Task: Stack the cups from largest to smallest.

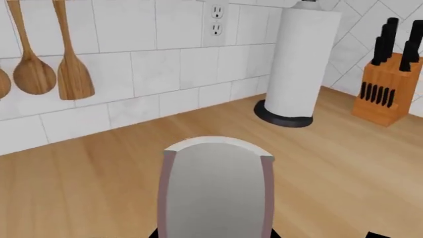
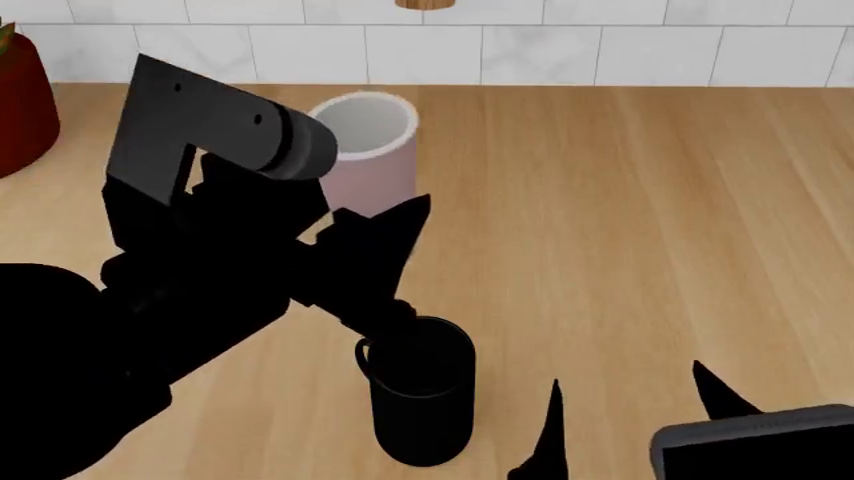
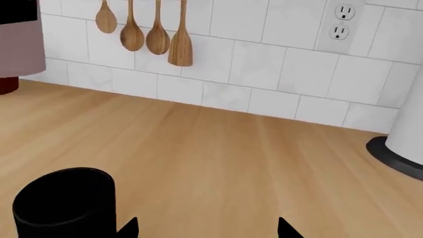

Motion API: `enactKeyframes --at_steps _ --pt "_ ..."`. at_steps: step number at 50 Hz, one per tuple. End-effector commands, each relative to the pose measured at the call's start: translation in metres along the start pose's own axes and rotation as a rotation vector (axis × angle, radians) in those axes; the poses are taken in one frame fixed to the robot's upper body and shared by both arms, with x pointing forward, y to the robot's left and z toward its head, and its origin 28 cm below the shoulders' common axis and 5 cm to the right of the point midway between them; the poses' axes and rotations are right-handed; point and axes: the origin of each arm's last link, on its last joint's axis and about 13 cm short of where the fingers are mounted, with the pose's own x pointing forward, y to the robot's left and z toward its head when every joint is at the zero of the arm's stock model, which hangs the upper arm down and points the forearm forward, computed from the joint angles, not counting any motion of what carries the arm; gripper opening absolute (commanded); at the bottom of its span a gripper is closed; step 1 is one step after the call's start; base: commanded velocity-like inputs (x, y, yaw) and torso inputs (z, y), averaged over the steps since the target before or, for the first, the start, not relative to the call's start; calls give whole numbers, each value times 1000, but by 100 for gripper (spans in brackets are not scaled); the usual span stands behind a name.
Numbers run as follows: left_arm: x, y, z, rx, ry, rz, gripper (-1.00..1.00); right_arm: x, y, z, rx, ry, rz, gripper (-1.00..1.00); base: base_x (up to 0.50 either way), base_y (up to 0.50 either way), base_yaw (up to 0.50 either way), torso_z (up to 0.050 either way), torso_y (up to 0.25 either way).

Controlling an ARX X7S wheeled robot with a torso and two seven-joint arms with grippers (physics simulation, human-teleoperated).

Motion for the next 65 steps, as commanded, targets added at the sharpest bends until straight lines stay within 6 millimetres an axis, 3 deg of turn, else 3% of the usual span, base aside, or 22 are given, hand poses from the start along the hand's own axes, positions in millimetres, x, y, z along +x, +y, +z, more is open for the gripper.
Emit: enactKeyframes --at_steps 1,14,22,38,53,65 --pt "-2 -11 4 -1 8 -68 -100 -17 -2 6 -37 37 77 100 0 0 0 0 0" --pt "-1 -13 9 9 7 -73 -100 -26 -4 5 -8 71 162 100 0 0 0 0 1" --pt "-3 -24 -3 -11 13 -120 -100 -29 -1 4 -24 74 195 100 0 0 0 0 0" --pt "9 -28 -23 -5 15 -113 -100 -32 0 5 -29 77 223 100 0 0 0 0 1" --pt "17 -21 -43 -25 42 -94 -100 -31 0 2 -36 91 227 100 0 0 0 0 1" --pt "21 -12 -40 26 38 -55 -100 -31 1 1 -41 94 232 100 0 0 0 0 0"
